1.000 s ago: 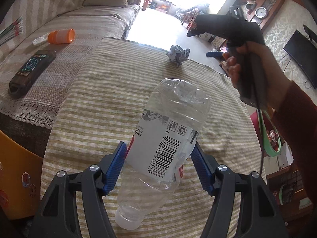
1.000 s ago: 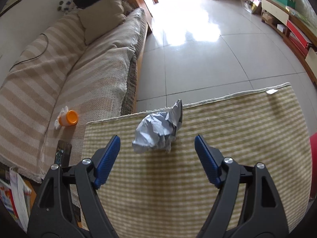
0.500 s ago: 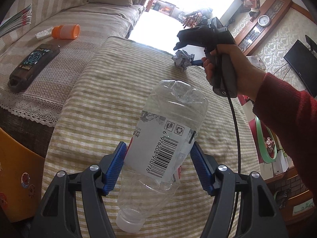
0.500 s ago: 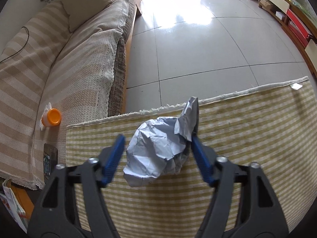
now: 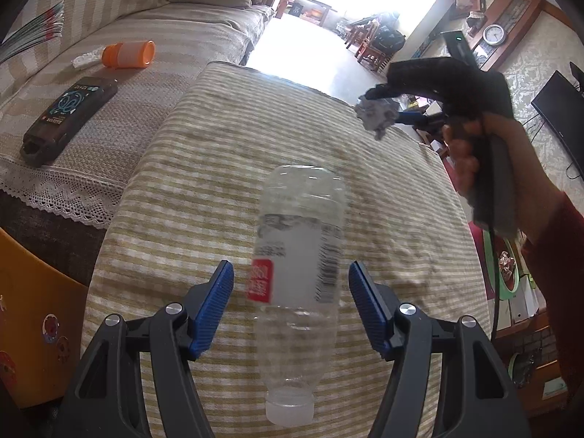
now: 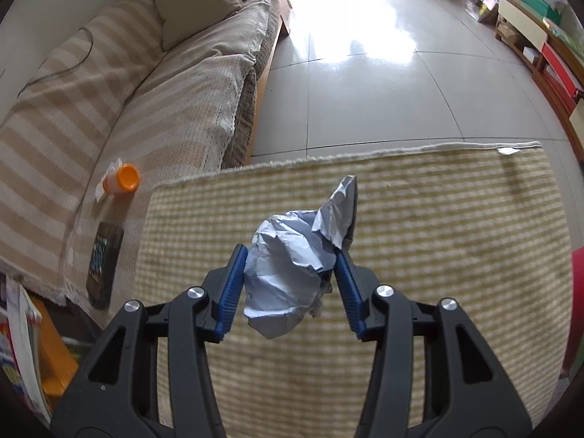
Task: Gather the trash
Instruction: 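Lift the water bottle with the left tool while the right tool lifts the paper ball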
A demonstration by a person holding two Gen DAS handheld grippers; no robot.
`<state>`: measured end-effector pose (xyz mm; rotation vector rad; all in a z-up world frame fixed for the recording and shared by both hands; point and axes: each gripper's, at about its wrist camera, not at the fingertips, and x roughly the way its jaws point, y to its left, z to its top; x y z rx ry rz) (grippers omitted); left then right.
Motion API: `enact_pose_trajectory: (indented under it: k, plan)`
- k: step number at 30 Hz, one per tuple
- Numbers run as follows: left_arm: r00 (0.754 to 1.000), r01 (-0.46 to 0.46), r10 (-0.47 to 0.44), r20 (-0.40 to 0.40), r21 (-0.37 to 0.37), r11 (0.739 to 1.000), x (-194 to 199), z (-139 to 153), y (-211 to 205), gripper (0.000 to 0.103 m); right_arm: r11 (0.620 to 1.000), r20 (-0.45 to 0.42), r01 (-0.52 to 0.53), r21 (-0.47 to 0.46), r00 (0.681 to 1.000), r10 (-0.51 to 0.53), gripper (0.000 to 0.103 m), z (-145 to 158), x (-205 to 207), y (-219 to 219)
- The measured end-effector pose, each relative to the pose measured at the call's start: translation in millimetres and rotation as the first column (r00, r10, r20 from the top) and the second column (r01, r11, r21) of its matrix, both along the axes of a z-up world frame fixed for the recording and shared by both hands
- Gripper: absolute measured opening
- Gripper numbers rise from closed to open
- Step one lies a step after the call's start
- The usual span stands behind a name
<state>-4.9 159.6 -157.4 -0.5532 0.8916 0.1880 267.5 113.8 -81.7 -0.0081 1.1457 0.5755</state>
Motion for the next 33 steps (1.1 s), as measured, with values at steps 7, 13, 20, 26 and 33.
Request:
enact_pose_trajectory:
  k: [7, 13, 20, 26, 33]
  plan:
    - [1.000, 0.000, 0.000, -0.005, -0.005, 1.000, 0, -1, -2, 0.063, 0.983, 0.099, -0.133, -0.128, 0.984, 0.146, 0.047, 5, -65, -18]
    - [1.000, -0.007, 0.006, -0.025, -0.032, 0.999, 2, -9, -3, 0.063, 0.954, 0.112, -0.212, -0.210, 0.964, 0.239, 0.049, -5, -110, -35]
    - [0.999, -0.020, 0.018, -0.032, -0.046, 0.999, 9, -13, -1, 0.068, 0.966, 0.104, -0.181, -0.184, 0.974, 0.203, 0.067, -15, -126, -47]
    - [0.999, -0.014, 0.013, -0.052, -0.027, 1.000, 17, -19, -3, 0.069, 0.969, 0.065, -0.180, -0.166, 0.979, 0.193, 0.073, -24, -125, -43]
    - [0.999, -0.023, 0.023, -0.034, -0.019, 1.000, 12, -20, -2, 0.051, 0.964, 0.082, -0.193, -0.182, 0.974, 0.211, 0.052, -31, -132, -40]
